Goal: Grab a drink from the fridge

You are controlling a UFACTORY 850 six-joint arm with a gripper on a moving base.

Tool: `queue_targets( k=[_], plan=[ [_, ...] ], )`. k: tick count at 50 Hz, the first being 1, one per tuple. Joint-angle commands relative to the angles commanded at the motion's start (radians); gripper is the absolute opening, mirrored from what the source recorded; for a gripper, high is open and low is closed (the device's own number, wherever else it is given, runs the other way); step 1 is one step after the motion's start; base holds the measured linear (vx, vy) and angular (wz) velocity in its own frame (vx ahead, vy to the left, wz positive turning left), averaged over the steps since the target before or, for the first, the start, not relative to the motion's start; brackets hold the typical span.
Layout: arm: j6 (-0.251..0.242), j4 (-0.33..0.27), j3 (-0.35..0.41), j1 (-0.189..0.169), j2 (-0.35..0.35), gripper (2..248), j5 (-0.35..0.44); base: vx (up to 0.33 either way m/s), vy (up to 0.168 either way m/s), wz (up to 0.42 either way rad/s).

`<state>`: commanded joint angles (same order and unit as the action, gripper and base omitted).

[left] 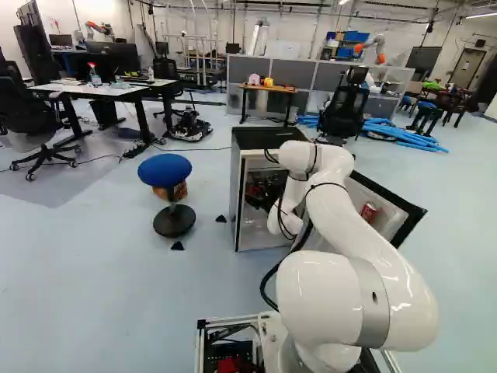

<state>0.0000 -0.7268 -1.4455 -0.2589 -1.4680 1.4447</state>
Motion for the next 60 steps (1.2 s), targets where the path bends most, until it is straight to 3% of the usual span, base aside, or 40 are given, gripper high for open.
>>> queue_targets(
  k=[39, 54, 55, 59, 60],
  plan=[
    [0.0, 0.0, -0.121, 0.008, -0.06, 155, 0.0, 0.0, 0.0, 0.0],
    [0.0, 0.0, -0.131, 0.009, -0.064, 155, 0.0, 0.0, 0.0, 0.0],
    [0.0, 0.0, -0.131, 0.009, -0.064, 123, 0.0, 0.0, 0.0, 0.0],
    [0.0, 0.0, -0.131, 0.009, -0.064, 123, 0.0, 0.0, 0.0, 0.0],
    [0.0, 0.0, -0.131, 0.009, -0.064, 94, 0.0, 0.0, 0.0, 0.0]
  ],
)
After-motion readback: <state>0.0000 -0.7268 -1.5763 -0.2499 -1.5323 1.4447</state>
